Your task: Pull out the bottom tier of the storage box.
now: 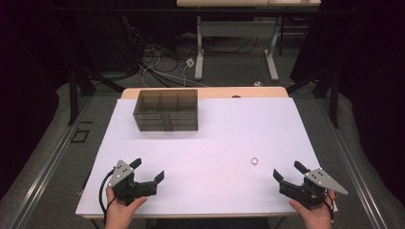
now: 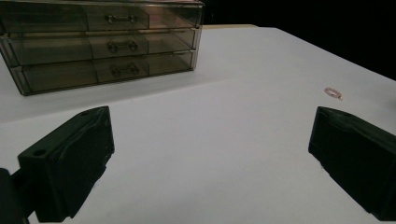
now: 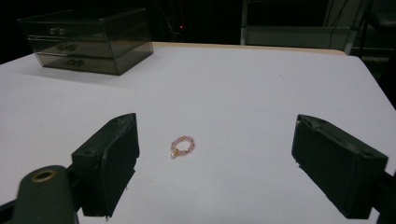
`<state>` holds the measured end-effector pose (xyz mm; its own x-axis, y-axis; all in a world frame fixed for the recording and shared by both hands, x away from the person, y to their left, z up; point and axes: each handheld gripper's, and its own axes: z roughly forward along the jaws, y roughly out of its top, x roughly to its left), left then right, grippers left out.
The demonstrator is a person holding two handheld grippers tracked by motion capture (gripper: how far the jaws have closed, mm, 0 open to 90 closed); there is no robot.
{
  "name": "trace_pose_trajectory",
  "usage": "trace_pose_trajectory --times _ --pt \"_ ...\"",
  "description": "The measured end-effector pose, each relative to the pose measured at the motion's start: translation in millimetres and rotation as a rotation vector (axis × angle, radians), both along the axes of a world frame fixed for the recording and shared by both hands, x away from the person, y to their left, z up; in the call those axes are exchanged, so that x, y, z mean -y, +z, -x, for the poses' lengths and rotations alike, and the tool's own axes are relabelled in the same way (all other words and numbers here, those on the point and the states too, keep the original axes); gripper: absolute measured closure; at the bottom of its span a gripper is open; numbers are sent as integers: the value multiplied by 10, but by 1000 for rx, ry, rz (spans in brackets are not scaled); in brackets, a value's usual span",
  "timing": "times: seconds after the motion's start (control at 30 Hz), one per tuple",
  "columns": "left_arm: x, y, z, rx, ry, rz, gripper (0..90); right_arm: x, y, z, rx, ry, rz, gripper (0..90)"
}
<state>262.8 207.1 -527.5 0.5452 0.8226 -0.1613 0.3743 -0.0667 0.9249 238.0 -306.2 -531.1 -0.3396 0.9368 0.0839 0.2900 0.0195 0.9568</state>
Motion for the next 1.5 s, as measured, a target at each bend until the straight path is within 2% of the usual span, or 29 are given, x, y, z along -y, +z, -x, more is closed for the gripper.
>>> trace_pose_trajectory --times 0.07,0.1,0.13,0.2,0.37,0.43,0.53,0.67,0.83,1.0,1.13,1.3,1.4,1.5 --pt "-5 1 8 4 2 2 4 -18 -19 -4 24 24 25 145" --pt "-5 0 14 2 3 9 4 -22 -25 0 21 36 35 145" --pt "-11 -1 17 1 3 9 4 -41 -32 4 18 39 12 144" --pt "-13 -12 15 -2 10 6 4 -42 -39 -14 34 51 23 144" --pt "3 -40 6 -25 20 -3 4 -76 -67 -33 23 52 51 145" --pt "16 -39 6 -28 17 -3 4 -77 -67 -32 21 50 51 145" --pt "42 -26 -14 -60 12 14 4 -85 -67 -28 29 48 53 145" --pt "59 1 -39 -65 18 8 13 -88 -70 -23 32 48 56 145" --pt "84 80 -119 -106 14 32 55 -85 -88 -34 26 56 61 146" --pt "96 175 -222 -111 9 43 79 -84 -100 -56 22 56 50 146" --pt "121 287 -357 -114 21 38 122 -84 -100 -60 22 56 53 146" --pt "147 354 -434 -105 27 24 161 -91 -108 -64 22 65 52 146" --pt "179 395 -519 -101 43 -7 163 -94 -111 -67 20 70 54 146" --pt "195 422 -585 -97 54 -20 163 -92 -114 -64 20 77 61 146"
